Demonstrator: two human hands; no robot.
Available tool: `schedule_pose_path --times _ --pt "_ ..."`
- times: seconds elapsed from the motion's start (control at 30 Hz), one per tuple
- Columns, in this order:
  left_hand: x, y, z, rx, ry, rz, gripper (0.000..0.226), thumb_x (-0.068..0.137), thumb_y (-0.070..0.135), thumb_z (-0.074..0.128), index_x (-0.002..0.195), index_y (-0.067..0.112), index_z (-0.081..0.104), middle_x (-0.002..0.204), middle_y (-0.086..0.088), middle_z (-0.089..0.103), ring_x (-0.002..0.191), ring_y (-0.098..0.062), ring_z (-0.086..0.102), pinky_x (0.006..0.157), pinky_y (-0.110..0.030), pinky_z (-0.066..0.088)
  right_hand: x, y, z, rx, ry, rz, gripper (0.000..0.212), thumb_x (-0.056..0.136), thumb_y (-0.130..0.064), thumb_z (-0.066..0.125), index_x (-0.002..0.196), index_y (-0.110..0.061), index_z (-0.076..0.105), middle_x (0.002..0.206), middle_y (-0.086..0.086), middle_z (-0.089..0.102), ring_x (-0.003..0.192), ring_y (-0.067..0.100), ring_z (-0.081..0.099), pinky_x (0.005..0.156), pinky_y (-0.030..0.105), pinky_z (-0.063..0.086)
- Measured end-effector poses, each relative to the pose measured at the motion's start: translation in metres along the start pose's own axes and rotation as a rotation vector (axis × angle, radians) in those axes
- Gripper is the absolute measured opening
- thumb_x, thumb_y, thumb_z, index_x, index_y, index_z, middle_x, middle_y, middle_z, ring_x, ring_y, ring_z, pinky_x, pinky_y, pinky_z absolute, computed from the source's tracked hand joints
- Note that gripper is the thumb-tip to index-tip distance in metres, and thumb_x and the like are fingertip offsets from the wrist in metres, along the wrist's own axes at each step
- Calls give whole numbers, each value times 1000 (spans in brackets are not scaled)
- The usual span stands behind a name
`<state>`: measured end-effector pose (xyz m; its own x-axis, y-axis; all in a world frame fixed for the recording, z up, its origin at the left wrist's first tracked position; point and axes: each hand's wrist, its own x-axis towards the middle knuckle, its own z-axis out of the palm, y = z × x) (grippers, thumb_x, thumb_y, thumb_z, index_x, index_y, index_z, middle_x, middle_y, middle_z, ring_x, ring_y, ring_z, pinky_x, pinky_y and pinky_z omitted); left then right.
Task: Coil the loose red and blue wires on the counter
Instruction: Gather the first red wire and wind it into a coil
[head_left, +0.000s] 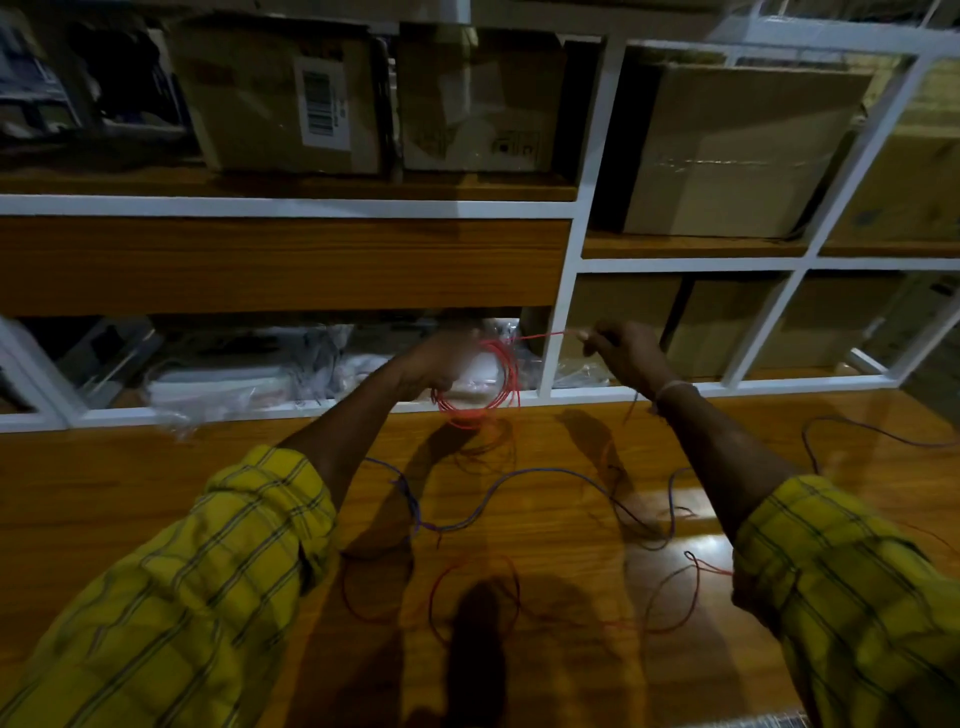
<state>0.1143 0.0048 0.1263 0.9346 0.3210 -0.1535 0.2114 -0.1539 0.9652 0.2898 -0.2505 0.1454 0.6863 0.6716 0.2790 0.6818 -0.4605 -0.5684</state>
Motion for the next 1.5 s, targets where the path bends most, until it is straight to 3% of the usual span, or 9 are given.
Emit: schedule_pose_path --times 0.27,0.47,0.57,0.63,0.8,1.1,1.23,1.37,1.5 --pt "5 -18 -43 -703 371 -193 42 114 27 24 76 20 42 40 9 34 27 -3 28 27 -16 17 -14 53 -13 -172 81 200 32 106 -33 53 86 -14 70 71 2 64 62 17 56 58 34 45" --pt "5 -14 -34 -677 619 -164 44 111 18 19 90 9 57 72 3 75 58 -8 72 39 -13 25 -31 42 3 -636 -94 23 26 105 -29 54 100 -14 75 85 6 70 71 21 60 63 26 42" --pt "8 -4 -17 -615 618 -138 51 114 26 22 97 4 64 74 3 75 69 -16 72 60 -17 48 -35 20 15 -823 -302 -73 20 101 -31 60 105 -19 75 104 4 74 86 20 68 70 27 48" --pt "13 -2 -10 -571 657 -111 46 114 33 27 88 12 59 70 3 63 58 -14 53 54 -24 39 -36 4 26 -852 -463 -171 23 99 -26 59 115 -17 73 113 7 73 99 23 70 79 32 56" --pt "21 -8 2 -300 465 28 43 113 39 27 129 6 49 72 -8 64 58 -19 64 53 -28 41 -27 -43 43 -679 -676 -442 20 101 -14 59 112 -13 75 109 8 73 96 22 70 86 32 56" --pt "9 4 30 -51 113 112 41 111 43 35 128 11 54 98 -30 74 92 -48 73 75 -41 55 -1 -73 24 -310 -159 -356 22 105 -21 55 115 -13 73 96 9 74 77 21 66 70 35 54" --pt "-1 9 36 -27 19 75 31 112 37 35 102 15 55 62 -2 55 53 -18 49 51 -24 43 1 -59 17 -191 -109 -233 26 104 -32 58 103 -13 74 86 6 74 74 20 70 71 46 59" --pt "-6 13 33 75 -61 17 35 111 41 38 90 17 53 59 8 37 50 -8 29 48 -24 24 -4 -49 8 -156 -133 -181 28 104 -38 58 87 -18 68 65 -12 58 54 3 51 54 25 39" --pt "-4 8 19 190 -120 -1 40 110 43 40 90 14 59 62 8 36 50 -5 29 47 -22 20 -9 -28 -5 -49 -149 -155 31 104 -34 56 92 -11 72 80 1 66 67 18 58 62 33 45"
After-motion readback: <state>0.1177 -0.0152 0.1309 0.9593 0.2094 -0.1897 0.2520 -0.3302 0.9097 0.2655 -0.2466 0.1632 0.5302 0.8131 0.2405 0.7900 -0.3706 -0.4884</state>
